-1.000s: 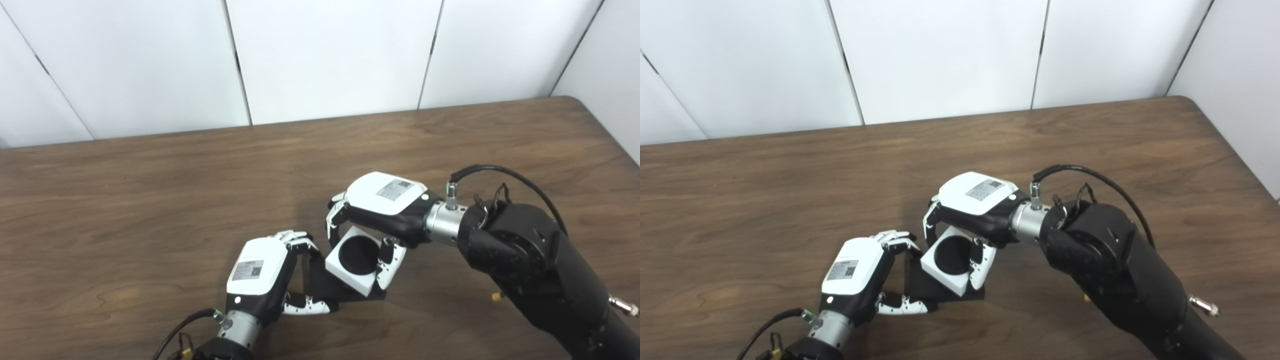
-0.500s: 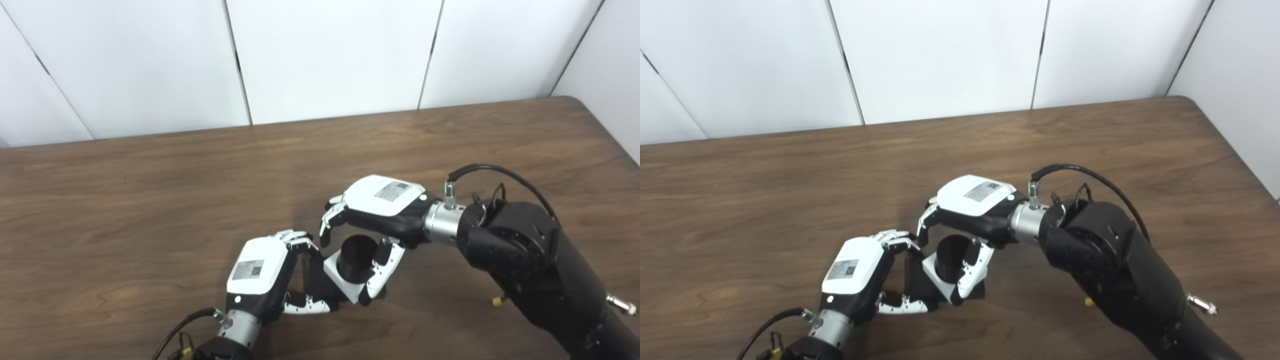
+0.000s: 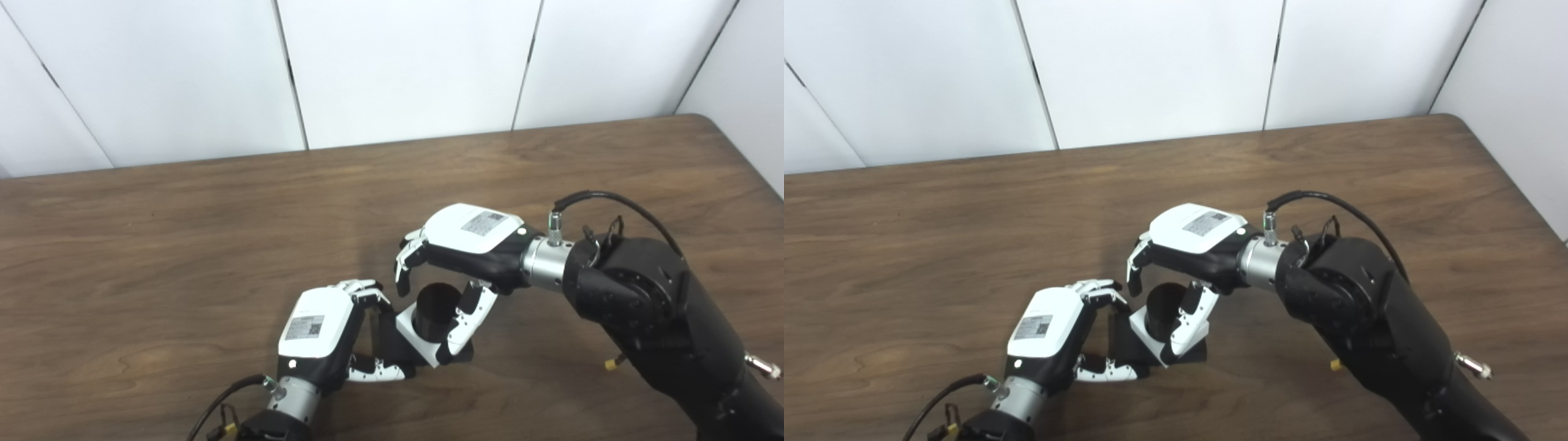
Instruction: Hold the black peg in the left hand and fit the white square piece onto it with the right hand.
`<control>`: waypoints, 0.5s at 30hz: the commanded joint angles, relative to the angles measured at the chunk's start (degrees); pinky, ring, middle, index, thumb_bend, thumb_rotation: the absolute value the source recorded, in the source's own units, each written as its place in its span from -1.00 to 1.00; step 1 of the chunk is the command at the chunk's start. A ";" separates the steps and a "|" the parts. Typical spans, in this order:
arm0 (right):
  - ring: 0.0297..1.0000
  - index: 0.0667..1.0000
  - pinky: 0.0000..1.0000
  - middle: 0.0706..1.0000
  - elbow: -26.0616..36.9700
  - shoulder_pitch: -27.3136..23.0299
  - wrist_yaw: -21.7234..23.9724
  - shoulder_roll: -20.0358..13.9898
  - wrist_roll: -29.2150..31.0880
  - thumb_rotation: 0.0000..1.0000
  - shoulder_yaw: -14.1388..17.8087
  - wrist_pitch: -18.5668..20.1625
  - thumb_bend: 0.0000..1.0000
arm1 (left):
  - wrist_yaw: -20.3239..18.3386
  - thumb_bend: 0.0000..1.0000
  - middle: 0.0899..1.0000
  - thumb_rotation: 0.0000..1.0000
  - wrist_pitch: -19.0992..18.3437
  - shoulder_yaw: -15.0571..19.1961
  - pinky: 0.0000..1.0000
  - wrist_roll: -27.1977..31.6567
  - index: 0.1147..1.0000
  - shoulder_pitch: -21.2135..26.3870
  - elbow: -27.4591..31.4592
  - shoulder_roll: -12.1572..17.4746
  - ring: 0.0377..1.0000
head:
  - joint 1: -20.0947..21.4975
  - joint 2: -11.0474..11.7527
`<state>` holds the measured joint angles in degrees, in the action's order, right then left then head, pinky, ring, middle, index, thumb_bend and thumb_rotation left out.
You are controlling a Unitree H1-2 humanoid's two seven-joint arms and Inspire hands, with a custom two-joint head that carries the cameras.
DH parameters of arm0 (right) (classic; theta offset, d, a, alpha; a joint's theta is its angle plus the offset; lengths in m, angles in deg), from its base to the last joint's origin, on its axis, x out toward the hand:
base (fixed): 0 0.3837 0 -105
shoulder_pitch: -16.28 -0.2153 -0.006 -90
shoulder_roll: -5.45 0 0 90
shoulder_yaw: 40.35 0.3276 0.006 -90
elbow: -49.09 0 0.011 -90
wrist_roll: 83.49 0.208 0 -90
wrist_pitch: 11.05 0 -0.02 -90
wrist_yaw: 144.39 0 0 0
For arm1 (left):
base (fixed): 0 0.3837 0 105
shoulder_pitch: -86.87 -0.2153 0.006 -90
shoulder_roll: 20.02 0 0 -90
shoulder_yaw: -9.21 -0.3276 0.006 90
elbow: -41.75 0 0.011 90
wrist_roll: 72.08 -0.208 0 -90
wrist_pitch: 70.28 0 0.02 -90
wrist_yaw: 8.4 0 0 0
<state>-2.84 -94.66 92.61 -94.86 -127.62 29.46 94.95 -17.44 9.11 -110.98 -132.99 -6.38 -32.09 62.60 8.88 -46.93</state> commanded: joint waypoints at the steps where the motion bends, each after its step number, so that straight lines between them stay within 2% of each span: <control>1: 0.78 0.24 0.79 0.56 1.36 -2.46 -0.52 0.10 0.11 -0.09 1.16 0.36 0.97 | -1.69 0.59 0.61 -0.26 -0.50 -0.54 0.59 -0.42 0.38 -0.81 -1.91 -0.15 0.64 | 0.07 -0.05; 5: 0.78 0.22 0.78 0.56 0.74 -2.55 -1.18 0.30 0.45 -0.11 1.27 -0.08 0.97 | -2.35 0.95 0.69 -0.09 0.54 0.07 0.64 1.65 0.58 -0.31 -2.19 0.28 0.69 | -0.26 0.10; 11: 0.78 0.22 0.79 0.56 0.20 -2.78 -1.59 0.66 0.43 -0.10 1.52 -0.14 0.97 | -2.32 1.00 0.78 -0.02 4.01 1.75 0.59 8.68 0.87 0.14 -3.10 1.25 0.72 | 0.02 0.30; 15: 0.78 0.23 0.79 0.56 0.10 -2.73 -1.76 0.64 0.24 -0.11 1.66 -0.27 0.98 | -2.45 1.00 0.81 0.03 5.16 2.32 0.65 10.49 0.92 0.49 -3.52 1.80 0.75 | -0.13 0.32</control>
<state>-3.24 -95.14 92.59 -94.51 -127.36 30.00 94.92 -17.54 14.30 -108.23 -123.80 -5.66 -33.64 64.07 8.70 -46.58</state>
